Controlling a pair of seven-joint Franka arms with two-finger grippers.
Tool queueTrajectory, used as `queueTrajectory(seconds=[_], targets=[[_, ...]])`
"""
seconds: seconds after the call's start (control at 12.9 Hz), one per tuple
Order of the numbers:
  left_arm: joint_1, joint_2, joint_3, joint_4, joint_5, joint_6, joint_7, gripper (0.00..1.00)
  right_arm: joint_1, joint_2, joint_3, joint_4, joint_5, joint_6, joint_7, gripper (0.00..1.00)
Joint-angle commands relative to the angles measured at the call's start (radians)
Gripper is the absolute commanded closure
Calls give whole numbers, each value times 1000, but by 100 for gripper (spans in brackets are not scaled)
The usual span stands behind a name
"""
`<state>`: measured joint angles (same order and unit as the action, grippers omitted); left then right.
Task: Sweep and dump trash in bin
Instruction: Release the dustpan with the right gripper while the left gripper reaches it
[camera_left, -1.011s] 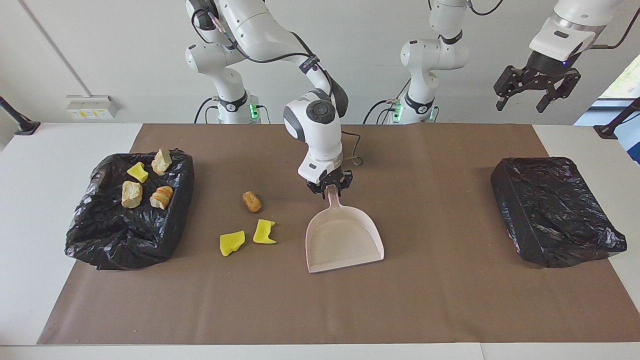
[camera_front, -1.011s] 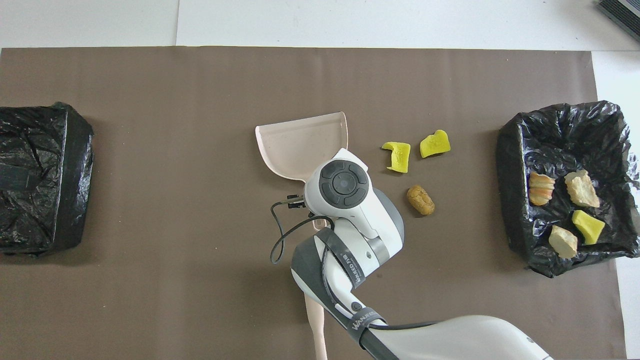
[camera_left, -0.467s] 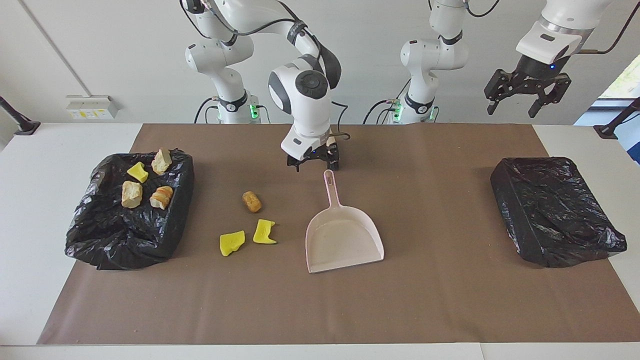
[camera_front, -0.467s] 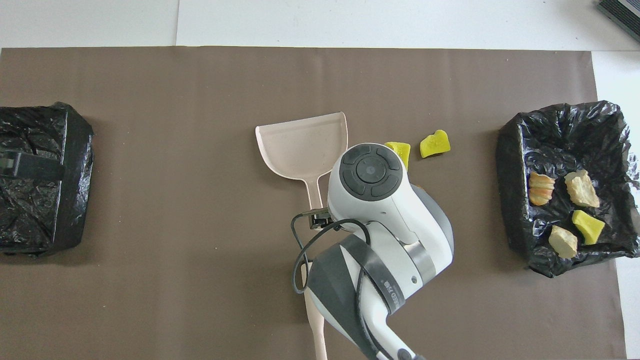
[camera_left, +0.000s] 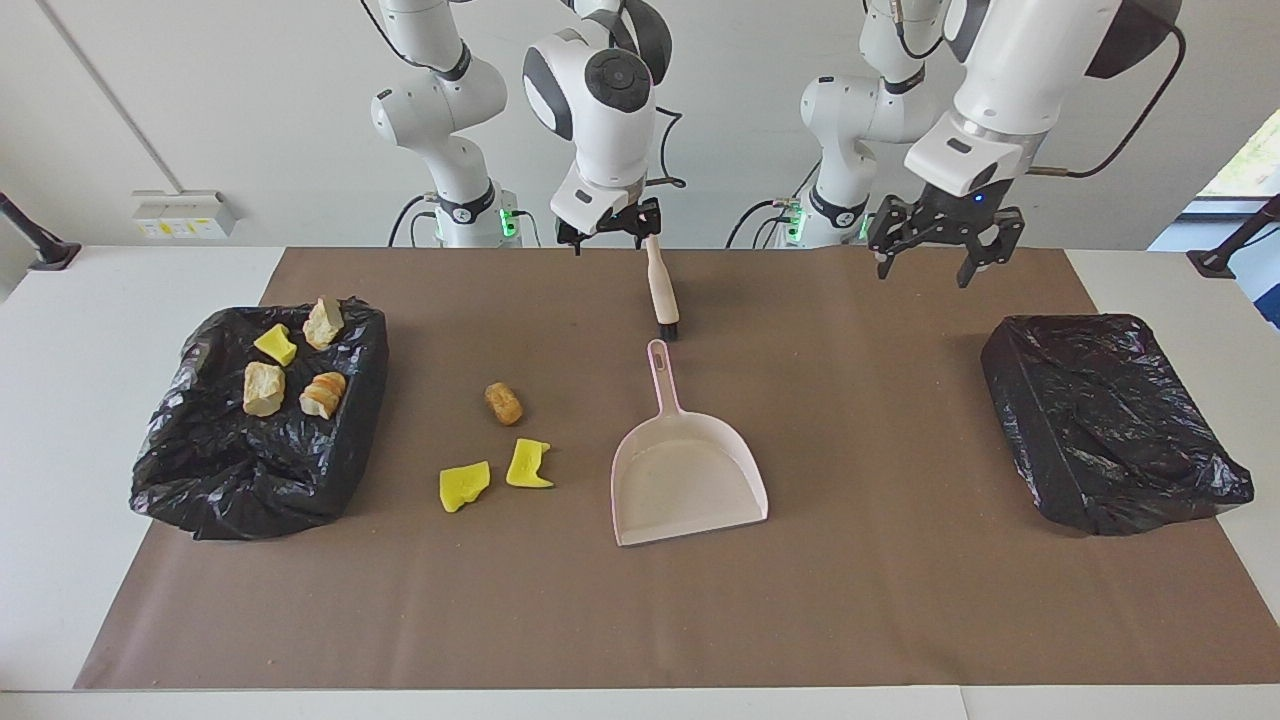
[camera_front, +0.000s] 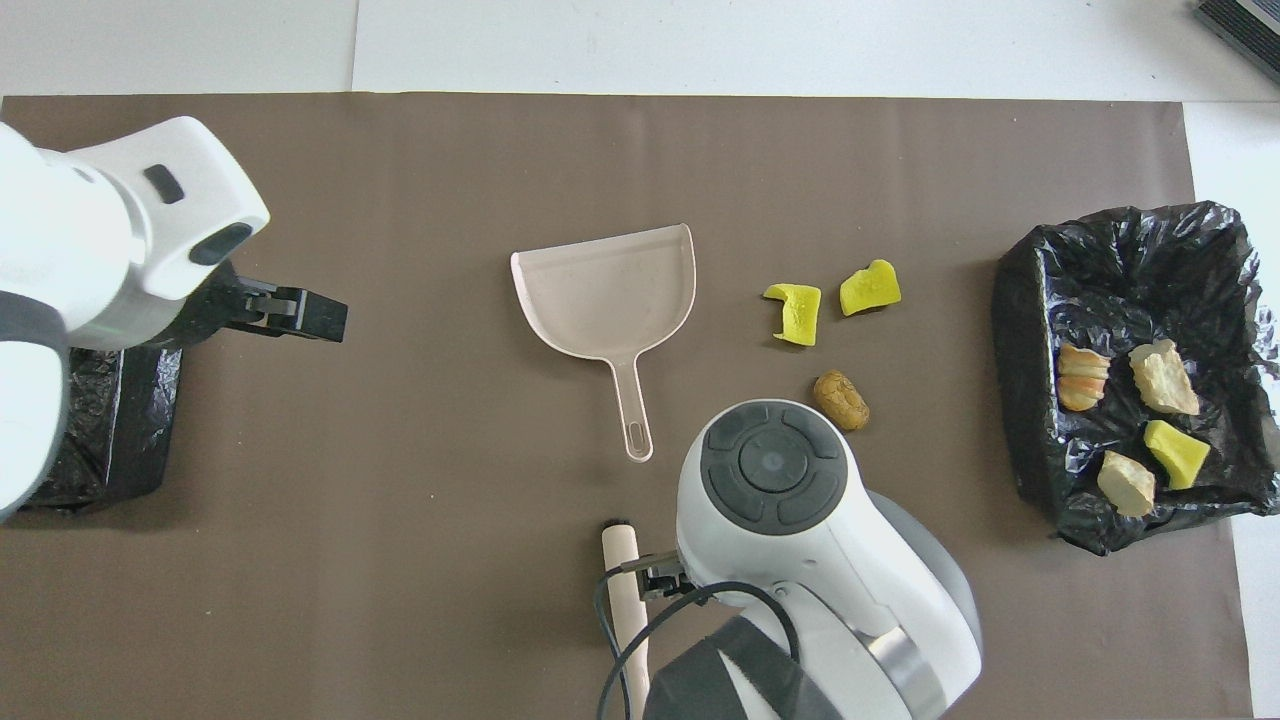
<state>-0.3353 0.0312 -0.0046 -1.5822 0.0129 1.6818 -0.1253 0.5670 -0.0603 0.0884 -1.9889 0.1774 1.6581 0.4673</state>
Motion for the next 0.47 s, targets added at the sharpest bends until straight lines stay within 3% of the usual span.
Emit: queueTrajectory(seconds=[0.0, 0.16, 0.39], targets=[[-82, 15, 15, -59, 4, 99, -92, 0, 39, -160, -1, -250, 75, 145, -24, 0], [-145, 53, 15, -70, 4, 139, -196, 0, 56, -165, 1, -318, 116, 199, -27, 0], [-232, 120, 15, -98, 4, 242, -331, 0, 158, -180, 1, -428, 143, 311, -7, 0]])
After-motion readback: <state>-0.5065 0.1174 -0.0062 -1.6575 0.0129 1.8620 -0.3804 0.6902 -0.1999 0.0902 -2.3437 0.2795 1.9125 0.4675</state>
